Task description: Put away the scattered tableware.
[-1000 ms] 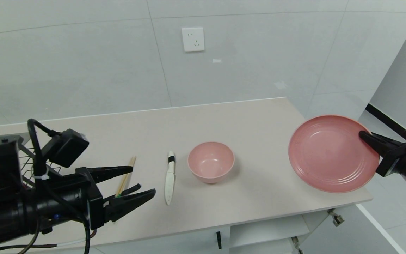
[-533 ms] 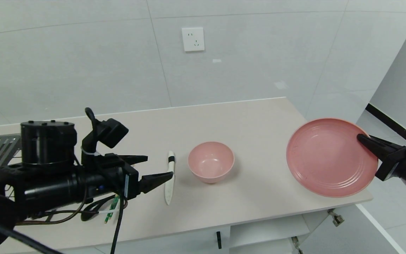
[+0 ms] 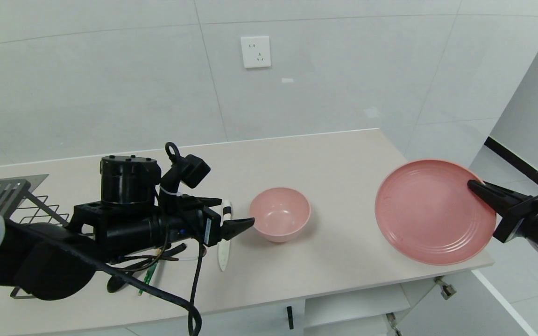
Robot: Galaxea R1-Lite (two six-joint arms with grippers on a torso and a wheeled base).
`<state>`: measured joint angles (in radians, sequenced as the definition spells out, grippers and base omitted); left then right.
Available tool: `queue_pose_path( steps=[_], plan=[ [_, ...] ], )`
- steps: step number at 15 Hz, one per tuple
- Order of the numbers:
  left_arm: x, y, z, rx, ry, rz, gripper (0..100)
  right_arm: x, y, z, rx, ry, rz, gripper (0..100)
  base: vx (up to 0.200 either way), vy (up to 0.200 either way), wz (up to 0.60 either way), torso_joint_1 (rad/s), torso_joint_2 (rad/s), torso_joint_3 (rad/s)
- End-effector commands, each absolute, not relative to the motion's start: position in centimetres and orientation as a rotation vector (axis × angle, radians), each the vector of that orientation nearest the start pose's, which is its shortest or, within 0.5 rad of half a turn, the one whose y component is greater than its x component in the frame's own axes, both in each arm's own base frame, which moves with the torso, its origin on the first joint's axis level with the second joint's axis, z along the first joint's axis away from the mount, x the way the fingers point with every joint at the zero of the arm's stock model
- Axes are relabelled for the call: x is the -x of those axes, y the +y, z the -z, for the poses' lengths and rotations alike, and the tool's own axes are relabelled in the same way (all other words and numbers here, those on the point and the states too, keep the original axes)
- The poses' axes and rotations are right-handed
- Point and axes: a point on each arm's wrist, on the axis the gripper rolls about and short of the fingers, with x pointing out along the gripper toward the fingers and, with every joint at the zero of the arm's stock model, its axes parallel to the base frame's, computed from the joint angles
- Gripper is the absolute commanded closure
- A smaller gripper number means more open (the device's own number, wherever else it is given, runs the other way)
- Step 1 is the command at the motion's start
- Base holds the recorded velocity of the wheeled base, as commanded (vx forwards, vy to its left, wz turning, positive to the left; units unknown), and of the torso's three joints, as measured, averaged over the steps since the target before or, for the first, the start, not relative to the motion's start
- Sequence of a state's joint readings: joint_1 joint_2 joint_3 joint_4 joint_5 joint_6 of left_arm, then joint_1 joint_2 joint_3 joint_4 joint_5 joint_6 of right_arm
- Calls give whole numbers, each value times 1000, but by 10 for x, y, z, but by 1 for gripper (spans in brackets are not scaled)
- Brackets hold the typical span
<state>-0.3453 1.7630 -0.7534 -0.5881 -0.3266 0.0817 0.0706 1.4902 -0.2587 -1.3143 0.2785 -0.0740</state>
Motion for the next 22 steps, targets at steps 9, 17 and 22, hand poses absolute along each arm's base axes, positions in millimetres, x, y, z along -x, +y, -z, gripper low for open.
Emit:
queue_pose_path(
  steps=[9, 17, 22],
  plan=[
    [-341, -130, -112, -84, 451, 654, 0, -205, 25, -164, 82, -80, -365, 100, 0, 0, 0, 0, 0, 0],
    [-359, -136, -95, -67, 476, 649, 0, -206, 25, -158, 84, -53, -368, 100, 0, 0, 0, 0, 0, 0],
    [-370, -140, -90, -71, 472, 636, 0, -206, 25, -157, 84, -50, -368, 100, 0, 0, 0, 0, 0, 0]
  ],
)
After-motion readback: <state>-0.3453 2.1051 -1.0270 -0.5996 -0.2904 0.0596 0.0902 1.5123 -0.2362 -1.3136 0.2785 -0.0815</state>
